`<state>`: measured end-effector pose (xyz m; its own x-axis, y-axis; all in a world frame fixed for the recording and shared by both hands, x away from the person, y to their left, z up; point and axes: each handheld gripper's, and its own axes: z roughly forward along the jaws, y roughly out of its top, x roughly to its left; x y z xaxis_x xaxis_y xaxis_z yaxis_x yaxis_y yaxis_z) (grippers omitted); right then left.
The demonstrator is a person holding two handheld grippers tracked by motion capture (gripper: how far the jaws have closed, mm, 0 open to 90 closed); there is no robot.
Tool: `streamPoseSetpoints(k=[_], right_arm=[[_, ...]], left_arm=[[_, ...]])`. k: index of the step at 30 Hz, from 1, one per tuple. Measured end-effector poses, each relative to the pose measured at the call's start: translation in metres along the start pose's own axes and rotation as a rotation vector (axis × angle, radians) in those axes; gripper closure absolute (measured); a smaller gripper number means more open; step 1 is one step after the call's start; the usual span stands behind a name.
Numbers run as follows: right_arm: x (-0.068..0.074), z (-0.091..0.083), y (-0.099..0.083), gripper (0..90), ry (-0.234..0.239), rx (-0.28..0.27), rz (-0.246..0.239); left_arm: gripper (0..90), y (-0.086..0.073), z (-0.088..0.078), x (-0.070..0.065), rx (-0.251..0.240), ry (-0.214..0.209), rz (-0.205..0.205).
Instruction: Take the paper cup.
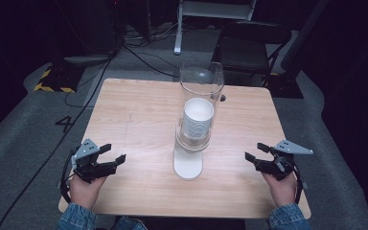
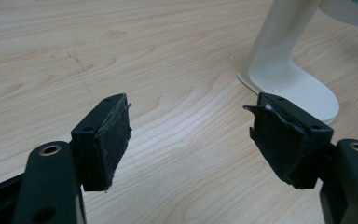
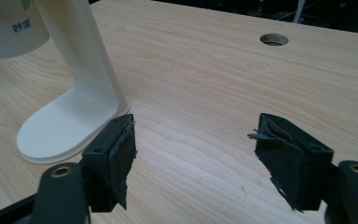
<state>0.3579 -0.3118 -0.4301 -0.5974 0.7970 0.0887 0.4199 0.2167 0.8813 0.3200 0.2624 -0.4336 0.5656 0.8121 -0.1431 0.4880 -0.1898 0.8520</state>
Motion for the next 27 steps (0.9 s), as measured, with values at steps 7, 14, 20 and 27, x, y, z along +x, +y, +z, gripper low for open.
streamPoseSetpoints(k=[7, 14, 20, 27], right_arm=[[0.006, 0.006, 0.005, 21.4, 0.039, -0.013, -0.030], [0.026, 0.022, 0.015, 20.8, 0.090, -0.019, -0.057], [0.049, 0.042, 0.023, 19.1, 0.167, -0.020, -0.108], [0.068, 0.062, 0.034, 17.1, 0.245, -0.041, -0.133]], left_arm=[[27.9, -0.003, -0.005, 0.002, -0.015, 0.010, -0.016], [27.9, -0.004, -0.005, 0.002, -0.027, 0.011, -0.019], [27.4, -0.008, -0.010, 0.004, -0.042, -0.003, -0.025], [27.3, -0.015, -0.018, 0.006, -0.051, 0.001, -0.048]])
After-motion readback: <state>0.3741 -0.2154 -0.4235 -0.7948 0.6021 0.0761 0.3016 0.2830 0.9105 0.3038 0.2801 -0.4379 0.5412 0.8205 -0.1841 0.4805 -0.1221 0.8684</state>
